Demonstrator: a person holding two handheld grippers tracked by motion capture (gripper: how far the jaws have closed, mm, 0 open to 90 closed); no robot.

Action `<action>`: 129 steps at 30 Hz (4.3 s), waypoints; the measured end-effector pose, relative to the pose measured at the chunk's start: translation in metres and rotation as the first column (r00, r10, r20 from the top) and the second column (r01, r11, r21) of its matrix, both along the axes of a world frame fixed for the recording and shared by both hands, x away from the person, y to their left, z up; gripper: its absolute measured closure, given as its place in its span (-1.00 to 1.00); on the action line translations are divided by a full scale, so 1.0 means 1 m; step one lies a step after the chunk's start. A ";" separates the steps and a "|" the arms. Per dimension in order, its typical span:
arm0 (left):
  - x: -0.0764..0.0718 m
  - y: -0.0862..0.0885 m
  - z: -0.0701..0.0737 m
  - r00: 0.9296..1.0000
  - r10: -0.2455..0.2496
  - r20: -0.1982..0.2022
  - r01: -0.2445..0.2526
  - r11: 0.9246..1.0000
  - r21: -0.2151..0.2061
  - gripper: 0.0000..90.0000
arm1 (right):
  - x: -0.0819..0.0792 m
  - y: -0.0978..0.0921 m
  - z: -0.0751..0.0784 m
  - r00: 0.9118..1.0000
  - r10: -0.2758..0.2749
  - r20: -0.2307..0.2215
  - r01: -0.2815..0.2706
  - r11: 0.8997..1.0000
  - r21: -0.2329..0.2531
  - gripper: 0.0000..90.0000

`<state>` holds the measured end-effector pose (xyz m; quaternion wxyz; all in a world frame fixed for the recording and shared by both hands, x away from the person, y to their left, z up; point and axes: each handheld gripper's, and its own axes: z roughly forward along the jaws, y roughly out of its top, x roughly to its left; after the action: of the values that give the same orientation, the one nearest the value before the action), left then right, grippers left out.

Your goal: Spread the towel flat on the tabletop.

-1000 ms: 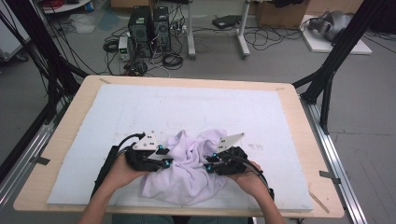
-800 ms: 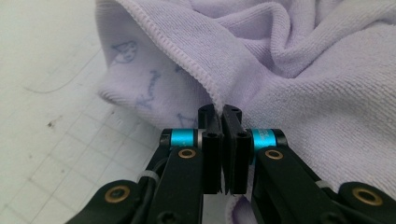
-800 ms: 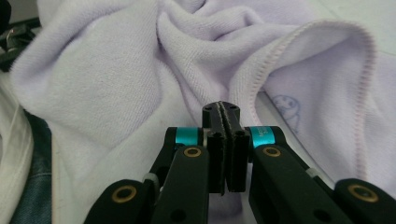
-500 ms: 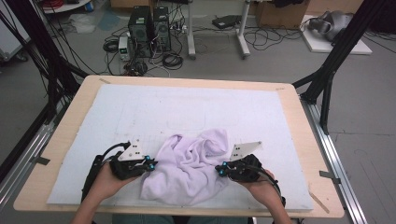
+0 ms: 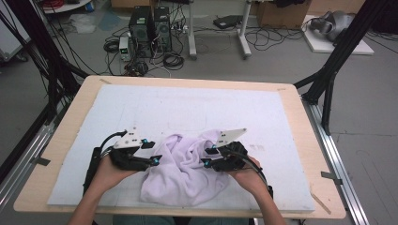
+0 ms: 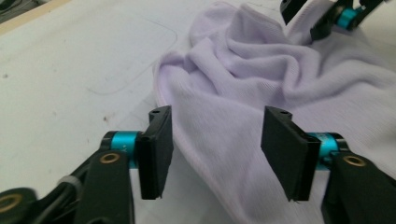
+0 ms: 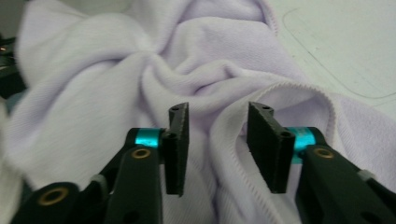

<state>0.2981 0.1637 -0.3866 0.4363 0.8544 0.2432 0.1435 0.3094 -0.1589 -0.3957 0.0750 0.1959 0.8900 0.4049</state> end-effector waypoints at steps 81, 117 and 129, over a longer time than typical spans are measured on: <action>0.030 0.074 -0.027 0.949 0.307 -0.066 -0.304 0.951 0.057 0.29 | 0.025 -0.046 -0.018 0.997 -0.051 -0.060 0.050 0.998 -0.025 0.84; 0.084 0.048 0.023 0.941 0.324 0.099 -0.321 0.946 -0.052 0.88 | 0.092 -0.064 0.033 0.980 -0.192 0.042 0.194 0.980 -0.044 0.96; 0.126 0.040 0.017 0.912 0.409 0.036 -0.410 0.911 0.034 0.07 | 0.122 -0.071 0.047 0.941 -0.333 0.060 0.332 0.943 0.026 0.38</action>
<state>0.4238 0.2040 -0.3698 0.3824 0.7912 0.4076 0.2484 0.4315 -0.2296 -0.3488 0.1691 0.3308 0.8382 0.3993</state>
